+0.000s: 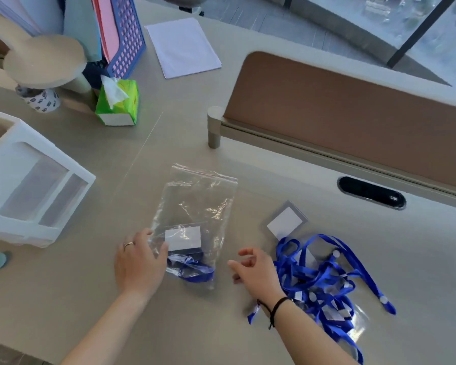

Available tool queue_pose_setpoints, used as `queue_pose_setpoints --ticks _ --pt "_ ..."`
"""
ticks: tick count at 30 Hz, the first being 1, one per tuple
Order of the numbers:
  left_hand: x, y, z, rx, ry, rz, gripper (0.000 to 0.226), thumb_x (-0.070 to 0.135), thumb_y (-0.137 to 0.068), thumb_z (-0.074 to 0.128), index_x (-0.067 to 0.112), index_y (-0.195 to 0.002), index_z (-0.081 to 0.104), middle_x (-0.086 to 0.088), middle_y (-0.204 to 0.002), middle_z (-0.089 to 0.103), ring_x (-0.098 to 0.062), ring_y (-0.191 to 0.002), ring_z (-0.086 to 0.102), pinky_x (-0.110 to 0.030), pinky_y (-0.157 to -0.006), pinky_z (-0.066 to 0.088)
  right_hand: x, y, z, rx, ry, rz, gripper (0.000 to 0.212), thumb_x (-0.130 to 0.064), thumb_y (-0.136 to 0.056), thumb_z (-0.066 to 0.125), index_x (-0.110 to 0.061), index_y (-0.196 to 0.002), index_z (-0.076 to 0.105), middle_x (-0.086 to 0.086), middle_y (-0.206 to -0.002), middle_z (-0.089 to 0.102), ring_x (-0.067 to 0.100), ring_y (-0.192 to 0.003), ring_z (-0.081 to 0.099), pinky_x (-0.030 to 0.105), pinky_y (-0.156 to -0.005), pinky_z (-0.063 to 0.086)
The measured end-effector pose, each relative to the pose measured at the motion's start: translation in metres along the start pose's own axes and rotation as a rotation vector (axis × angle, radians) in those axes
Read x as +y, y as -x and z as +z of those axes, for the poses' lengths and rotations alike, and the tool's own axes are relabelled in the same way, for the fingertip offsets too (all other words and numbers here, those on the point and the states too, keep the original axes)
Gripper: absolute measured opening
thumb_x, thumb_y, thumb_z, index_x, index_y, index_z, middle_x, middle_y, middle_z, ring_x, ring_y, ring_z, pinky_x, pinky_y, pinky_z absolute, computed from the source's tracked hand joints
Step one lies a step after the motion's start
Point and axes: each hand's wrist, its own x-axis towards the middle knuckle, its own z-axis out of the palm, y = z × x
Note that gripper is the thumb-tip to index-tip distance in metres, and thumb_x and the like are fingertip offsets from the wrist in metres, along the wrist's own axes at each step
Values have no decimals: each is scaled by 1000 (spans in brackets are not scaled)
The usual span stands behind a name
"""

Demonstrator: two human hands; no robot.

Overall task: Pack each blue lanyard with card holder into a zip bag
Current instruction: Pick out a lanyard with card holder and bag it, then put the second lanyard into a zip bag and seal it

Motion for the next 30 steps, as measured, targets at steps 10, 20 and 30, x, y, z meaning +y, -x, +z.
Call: queue_pose_setpoints --ticks 10,20,30 --pt "162 76 39 -384 205 385 26 37 -97 51 23 -116 61 2 -114 63 -20 -109 55 -35 -85 47 70 47 -157 336 -81 84 20 -20 -85 76 -17 -101 63 6 -78 74 20 -62 70 36 -64 61" --pt "250 41 101 -332 80 210 47 40 -84 64 11 -121 57 -10 -114 63 -30 -104 60 -41 -86 52 118 39 -217 398 -11 82 28 -27 -84 74 -24 -107 59 -5 -90 67 14 -76 68 22 -61 46" --pt "275 43 117 -415 -58 99 50 58 -57 71 14 -81 66 -8 -92 63 -23 -87 61 -31 -64 51 144 28 -251 534 276 172 48 -17 -85 59 -21 -132 47 6 -126 50 18 -89 48 31 -73 39"
